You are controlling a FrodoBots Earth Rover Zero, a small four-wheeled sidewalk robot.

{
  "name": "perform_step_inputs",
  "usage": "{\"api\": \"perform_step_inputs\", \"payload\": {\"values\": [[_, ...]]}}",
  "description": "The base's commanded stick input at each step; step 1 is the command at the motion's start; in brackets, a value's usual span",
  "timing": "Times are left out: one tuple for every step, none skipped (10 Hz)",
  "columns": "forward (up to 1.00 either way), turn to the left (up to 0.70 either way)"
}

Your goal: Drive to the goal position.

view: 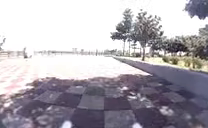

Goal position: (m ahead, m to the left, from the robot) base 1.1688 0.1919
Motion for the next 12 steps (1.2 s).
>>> {"api": "perform_step_inputs", "payload": {"values": [[0.7, 0.0], [0.7, 0.0], [0.7, 0.0], [0.7, 0.0], [0.7, 0.0], [0.7, 0.0], [0.7, 0.0], [0.7, 0.0], [0.7, 0.0], [0.7, 0.0], [0.7, -0.04], [0.7, -0.18]]}}
